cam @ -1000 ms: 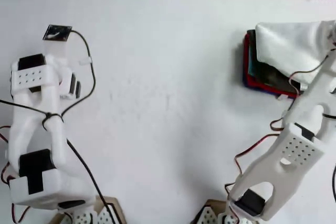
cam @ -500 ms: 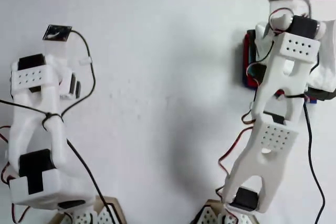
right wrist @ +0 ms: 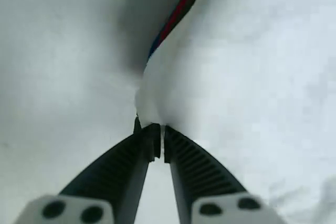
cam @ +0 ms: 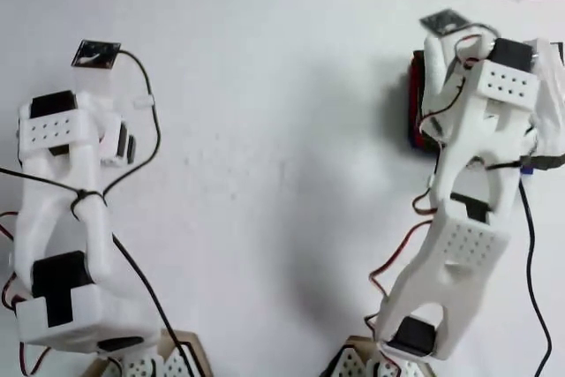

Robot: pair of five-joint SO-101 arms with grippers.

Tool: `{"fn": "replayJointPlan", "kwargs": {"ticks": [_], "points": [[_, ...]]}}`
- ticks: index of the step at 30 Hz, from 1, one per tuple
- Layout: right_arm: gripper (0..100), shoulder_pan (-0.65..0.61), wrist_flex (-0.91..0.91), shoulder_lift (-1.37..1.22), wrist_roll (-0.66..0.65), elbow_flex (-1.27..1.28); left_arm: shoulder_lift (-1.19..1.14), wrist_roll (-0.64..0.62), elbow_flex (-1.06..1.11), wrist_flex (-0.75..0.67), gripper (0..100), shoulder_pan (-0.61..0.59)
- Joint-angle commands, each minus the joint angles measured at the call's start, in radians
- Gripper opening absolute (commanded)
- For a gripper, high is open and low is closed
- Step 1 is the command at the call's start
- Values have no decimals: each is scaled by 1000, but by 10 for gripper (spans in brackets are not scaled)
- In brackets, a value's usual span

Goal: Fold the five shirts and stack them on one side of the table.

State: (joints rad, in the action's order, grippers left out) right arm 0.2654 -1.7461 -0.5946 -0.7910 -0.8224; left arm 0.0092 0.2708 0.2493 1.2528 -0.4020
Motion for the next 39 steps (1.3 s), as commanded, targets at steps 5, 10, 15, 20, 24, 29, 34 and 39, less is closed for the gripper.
{"fn": "replayJointPlan", "kwargs": {"ticks": [5,10,15,20,24,29,34,39], "points": [[19,21,59,234,71,-83,44,-2,-13,-14,143,-6],[19,90,344,163,219,-71,44,-2,-8,-14,143,-6],[19,136,608,-58,218,-18,44,0,-5,-9,143,-11],[19,205,835,-189,226,-18,44,8,5,-6,143,-12],[19,271,967,-257,226,-18,44,8,7,-6,143,-12],[19,289,1001,-320,226,-18,44,8,7,-6,143,-6],[19,282,990,-317,230,-18,44,8,7,-6,143,-8],[20,280,924,-196,408,-18,44,6,7,-6,143,-11]]}}
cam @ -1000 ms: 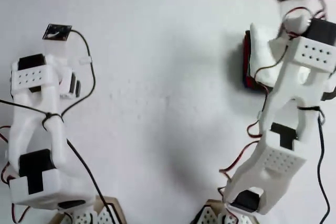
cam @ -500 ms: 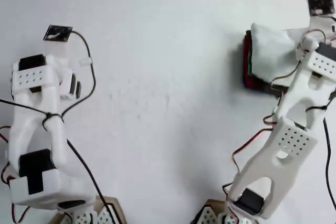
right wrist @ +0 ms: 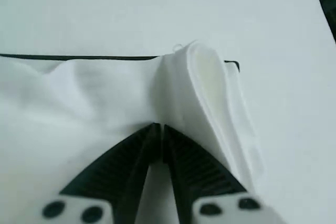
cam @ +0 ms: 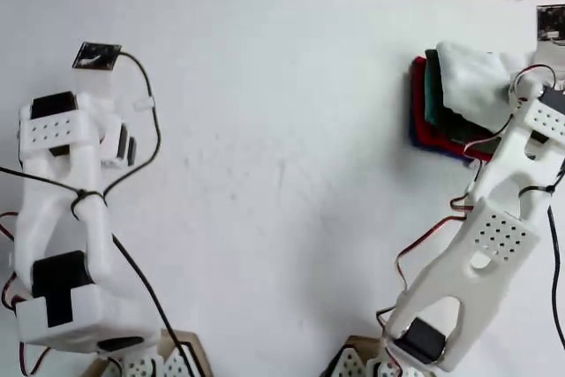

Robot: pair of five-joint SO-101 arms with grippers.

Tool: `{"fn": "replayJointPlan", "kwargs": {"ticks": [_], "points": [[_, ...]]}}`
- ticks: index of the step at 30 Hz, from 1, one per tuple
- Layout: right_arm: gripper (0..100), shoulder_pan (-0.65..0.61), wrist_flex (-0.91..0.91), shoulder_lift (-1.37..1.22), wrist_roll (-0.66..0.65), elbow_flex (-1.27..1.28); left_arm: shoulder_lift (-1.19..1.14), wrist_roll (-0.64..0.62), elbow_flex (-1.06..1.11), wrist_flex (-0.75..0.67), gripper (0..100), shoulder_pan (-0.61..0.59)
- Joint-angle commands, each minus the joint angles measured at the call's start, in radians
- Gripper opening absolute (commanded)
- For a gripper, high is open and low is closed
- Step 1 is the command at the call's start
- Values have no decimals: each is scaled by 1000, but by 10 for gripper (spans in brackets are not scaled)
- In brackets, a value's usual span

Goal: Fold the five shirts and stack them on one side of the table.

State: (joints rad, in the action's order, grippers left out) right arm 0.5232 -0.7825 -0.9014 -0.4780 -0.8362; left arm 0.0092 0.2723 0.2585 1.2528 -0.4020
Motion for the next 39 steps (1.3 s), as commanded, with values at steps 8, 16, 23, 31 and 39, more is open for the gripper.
{"fn": "replayJointPlan", "kwargs": {"ticks": [8,16,23,31,39], "points": [[21,-18,-272,398,173,-5,150,2,-137,204,143,-11],[19,-240,-766,700,175,0,514,8,-189,391,145,-11],[19,-447,-989,906,229,110,678,5,50,422,143,-8],[19,-483,-986,1156,473,539,891,6,358,362,146,-51],[19,-479,-885,1328,479,888,1126,6,728,21,146,-44]]}}
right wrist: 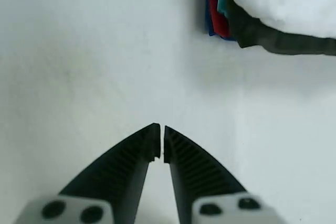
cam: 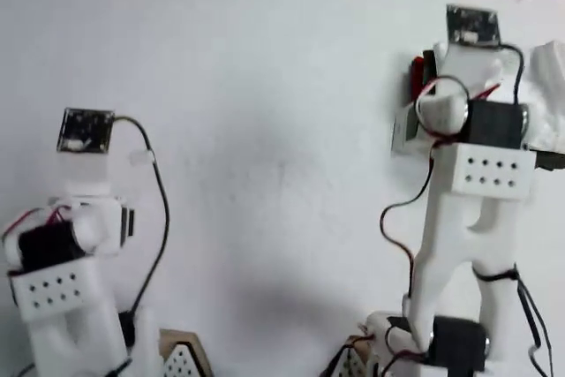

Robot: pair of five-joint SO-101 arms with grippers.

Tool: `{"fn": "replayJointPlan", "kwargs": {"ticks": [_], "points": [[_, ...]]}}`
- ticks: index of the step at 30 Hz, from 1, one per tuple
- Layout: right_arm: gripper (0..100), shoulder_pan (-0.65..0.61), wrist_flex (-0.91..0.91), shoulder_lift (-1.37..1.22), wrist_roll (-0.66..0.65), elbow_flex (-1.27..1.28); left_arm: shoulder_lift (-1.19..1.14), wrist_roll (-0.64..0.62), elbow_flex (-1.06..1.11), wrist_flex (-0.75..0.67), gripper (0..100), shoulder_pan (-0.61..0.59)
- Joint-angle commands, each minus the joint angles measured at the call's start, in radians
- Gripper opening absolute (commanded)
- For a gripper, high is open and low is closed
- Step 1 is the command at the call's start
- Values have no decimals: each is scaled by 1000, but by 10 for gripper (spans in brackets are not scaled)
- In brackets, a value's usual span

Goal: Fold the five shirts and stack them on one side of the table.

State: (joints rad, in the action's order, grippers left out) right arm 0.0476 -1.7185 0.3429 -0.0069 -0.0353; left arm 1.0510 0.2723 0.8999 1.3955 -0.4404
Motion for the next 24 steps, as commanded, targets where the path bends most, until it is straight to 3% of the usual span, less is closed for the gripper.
{"fn": "replayJointPlan", "kwargs": {"ticks": [1,9,15,24], "points": [[19,-4,70,110,8,126,121,6,120,-152,146,-6],[20,-5,263,348,2,442,489,6,314,-176,146,-6],[20,-5,441,515,2,715,769,5,467,-118,146,-5],[20,-13,708,788,0,1091,775,0,567,-164,146,-6]]}}
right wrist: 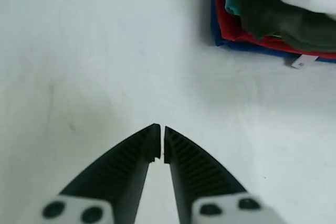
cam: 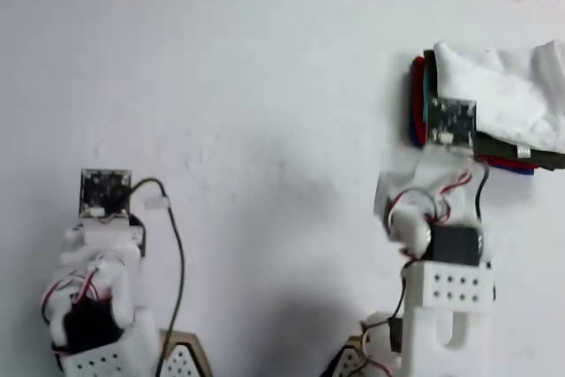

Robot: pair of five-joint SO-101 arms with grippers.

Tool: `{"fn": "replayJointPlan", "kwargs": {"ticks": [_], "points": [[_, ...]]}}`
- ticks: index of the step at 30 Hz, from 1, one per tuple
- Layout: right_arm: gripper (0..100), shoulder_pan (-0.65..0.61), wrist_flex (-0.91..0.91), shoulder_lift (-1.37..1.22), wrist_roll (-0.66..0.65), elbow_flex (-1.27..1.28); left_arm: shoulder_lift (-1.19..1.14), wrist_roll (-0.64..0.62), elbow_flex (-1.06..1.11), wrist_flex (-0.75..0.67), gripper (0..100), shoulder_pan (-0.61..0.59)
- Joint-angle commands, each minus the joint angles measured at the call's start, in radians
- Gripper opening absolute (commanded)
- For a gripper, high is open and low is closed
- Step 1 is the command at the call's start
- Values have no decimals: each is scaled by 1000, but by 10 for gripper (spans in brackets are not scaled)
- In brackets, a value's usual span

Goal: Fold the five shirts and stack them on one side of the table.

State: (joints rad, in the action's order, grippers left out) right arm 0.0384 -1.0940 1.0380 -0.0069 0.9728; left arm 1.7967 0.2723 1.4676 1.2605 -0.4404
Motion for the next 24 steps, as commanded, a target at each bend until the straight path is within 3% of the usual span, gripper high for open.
{"fn": "replayJointPlan", "kwargs": {"ticks": [1,11,16,24], "points": [[20,-4,101,128,0,123,29,0,-1,-29,146,-5],[21,-4,113,524,0,477,29,0,94,-29,143,-3],[21,-4,108,762,0,663,29,0,183,-112,143,-3],[21,-4,107,722,2,721,29,5,200,-124,143,91]]}}
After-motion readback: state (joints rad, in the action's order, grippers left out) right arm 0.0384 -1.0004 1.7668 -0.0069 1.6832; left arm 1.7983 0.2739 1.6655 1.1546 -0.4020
